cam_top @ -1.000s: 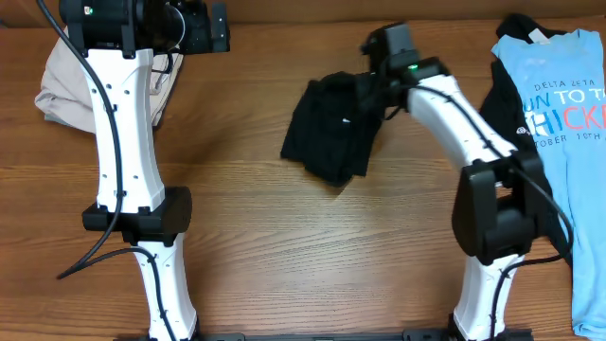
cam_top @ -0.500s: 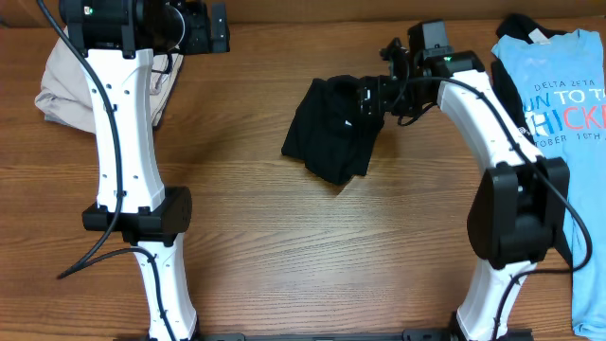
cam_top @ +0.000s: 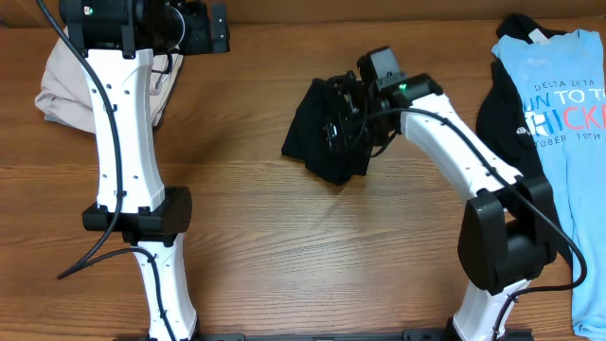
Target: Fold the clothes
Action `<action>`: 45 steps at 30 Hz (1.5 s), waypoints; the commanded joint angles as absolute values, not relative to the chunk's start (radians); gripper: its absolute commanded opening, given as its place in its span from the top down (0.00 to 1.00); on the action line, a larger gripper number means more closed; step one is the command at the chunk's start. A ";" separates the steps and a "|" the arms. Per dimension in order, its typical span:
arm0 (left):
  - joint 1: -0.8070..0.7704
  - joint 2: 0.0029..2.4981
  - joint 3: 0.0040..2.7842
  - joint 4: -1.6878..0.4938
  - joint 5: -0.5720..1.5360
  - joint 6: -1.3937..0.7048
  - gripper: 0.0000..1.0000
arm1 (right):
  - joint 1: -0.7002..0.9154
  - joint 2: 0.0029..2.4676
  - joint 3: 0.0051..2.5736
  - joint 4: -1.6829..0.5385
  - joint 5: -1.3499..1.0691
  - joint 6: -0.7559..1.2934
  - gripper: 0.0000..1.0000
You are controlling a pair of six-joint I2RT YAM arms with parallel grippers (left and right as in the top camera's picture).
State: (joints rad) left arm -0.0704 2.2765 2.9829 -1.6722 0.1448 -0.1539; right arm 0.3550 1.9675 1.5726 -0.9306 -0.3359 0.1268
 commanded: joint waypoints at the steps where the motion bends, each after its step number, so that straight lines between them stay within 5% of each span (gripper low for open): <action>1: -0.072 2.276 2.981 -1.672 0.138 -0.134 0.00 | 0.352 1.972 1.557 -0.913 -0.277 0.162 0.33; 3: -0.072 2.276 2.981 -1.672 0.138 -0.134 0.00 | 0.352 1.969 1.558 -0.909 -0.278 0.162 0.56; 5: -0.072 2.276 2.981 -1.672 0.138 -0.134 0.00 | 0.351 1.961 1.562 -0.914 -0.277 0.162 0.96; 19: -0.072 2.276 2.981 -1.677 0.122 -0.111 0.00 | 0.244 1.777 1.542 -1.291 -0.210 0.293 0.96; 20: -0.072 2.276 2.981 -1.677 0.122 -0.111 0.00 | 0.241 1.777 1.516 -1.292 -0.210 0.293 0.96; 23: -0.072 2.276 2.981 -1.677 0.122 -0.108 0.00 | 0.241 1.777 1.429 -1.277 -0.210 0.313 0.43; 25: -0.072 2.276 2.981 -1.675 0.122 -0.104 0.00 | 0.241 1.777 1.368 -1.253 -0.210 0.313 0.28; 45: -0.072 2.282 2.981 -1.667 0.122 -0.101 0.00 | 0.314 1.837 1.509 -0.857 -0.104 0.121 0.27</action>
State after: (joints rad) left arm -0.0704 2.2765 2.9829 -1.6714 0.1333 -0.1204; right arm 0.2951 1.7958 1.4918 -0.8810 -0.1501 0.1524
